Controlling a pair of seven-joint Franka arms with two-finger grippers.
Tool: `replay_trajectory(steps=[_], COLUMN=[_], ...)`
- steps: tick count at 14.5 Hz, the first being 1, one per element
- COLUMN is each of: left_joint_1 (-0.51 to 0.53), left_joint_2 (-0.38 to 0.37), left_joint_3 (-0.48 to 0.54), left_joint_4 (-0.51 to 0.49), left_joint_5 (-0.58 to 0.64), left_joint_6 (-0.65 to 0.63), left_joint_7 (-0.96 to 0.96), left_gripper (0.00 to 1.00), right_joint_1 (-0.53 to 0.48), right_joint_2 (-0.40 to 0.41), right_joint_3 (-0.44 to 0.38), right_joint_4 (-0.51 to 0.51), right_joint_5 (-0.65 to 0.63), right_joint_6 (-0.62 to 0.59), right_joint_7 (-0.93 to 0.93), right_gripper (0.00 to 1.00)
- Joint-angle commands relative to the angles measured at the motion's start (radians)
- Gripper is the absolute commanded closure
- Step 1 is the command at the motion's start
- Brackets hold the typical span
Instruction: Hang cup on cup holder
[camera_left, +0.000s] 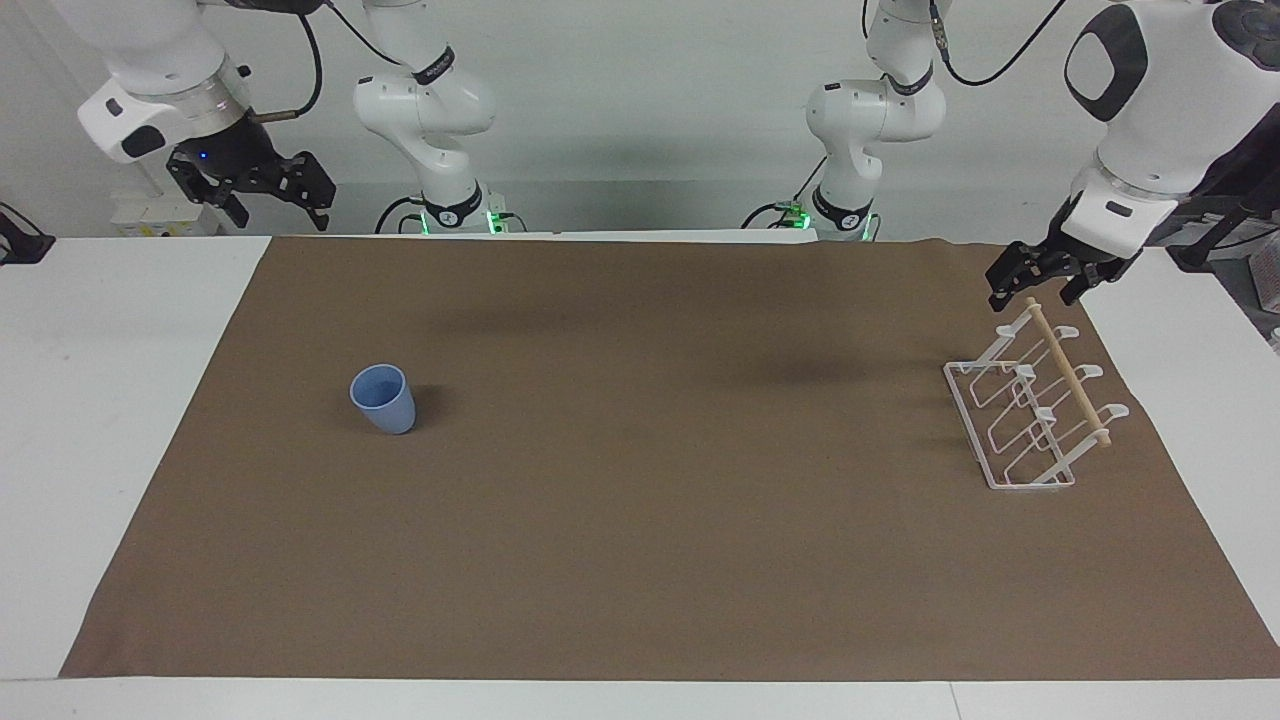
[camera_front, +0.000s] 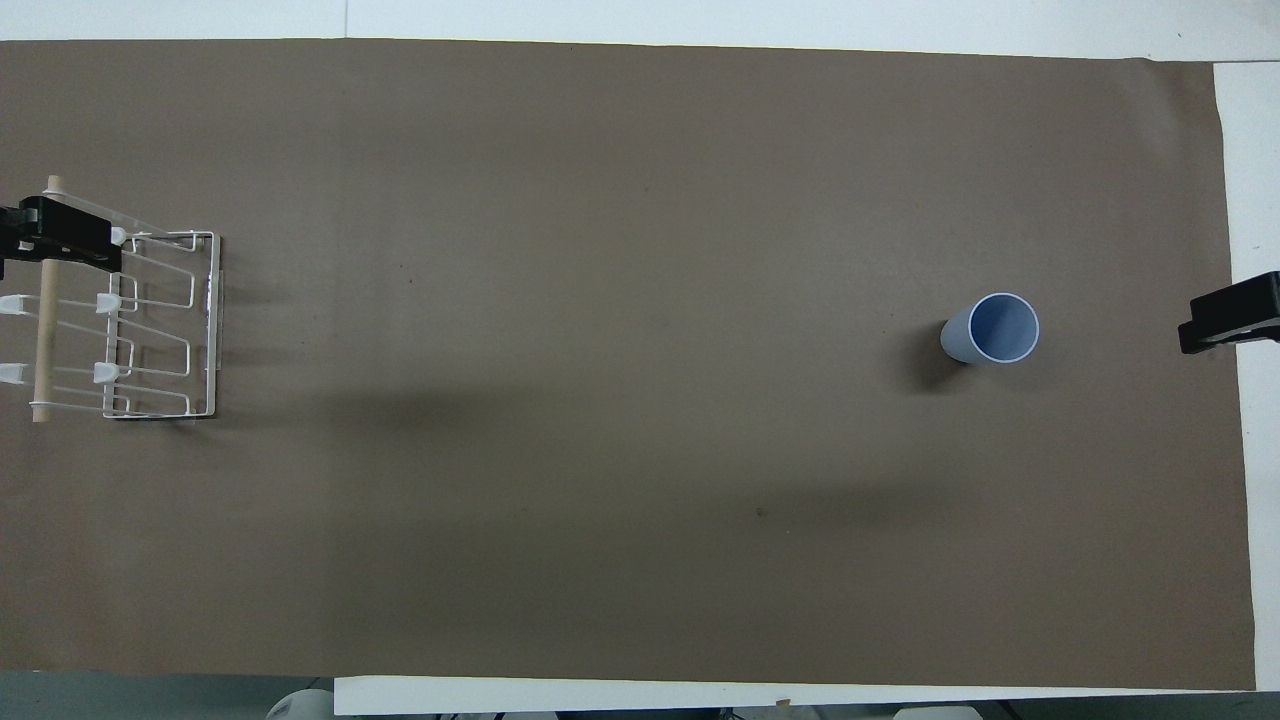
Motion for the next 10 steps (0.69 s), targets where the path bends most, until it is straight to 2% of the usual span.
replay_trajectory(steps=[1,3,5,7,10], left_joint_1=[0.004,0.004,0.004,0.004,0.004], left_joint_2=[-0.026,-0.026,-0.026,-0.026,-0.026], left_joint_3=[-0.001,-0.001,0.001,0.001,-0.001], left_joint_4=[-0.022,-0.022,-0.022,-0.022,-0.022], left_joint_5=[-0.003,-0.003,-0.003,-0.003,-0.003], left_joint_6=[-0.010,-0.010,-0.010,-0.010,-0.008], left_joint_7=[-0.005,-0.005,-0.005,-0.005,-0.005], left_gripper=[0.00,0.00,0.00,0.00,0.00], right_joint_1=[-0.005,-0.004,-0.005,-0.011,-0.019], right_joint_2=[-0.006,-0.006,-0.024,-0.049,-0.038], right_joint_3=[0.001,0.001,0.001,0.001,-0.001], right_joint_4=[-0.011,-0.011,-0.052,-0.141,-0.277], right_joint_5=[0.007,0.007,0.007,0.006,0.015], right_joint_6=[0.014,0.015,0.052,0.162,0.351], right_joint_7=[-0.012,-0.010,-0.015,-0.050,-0.115], right_gripper=[0.00,0.00,0.00,0.00,0.00])
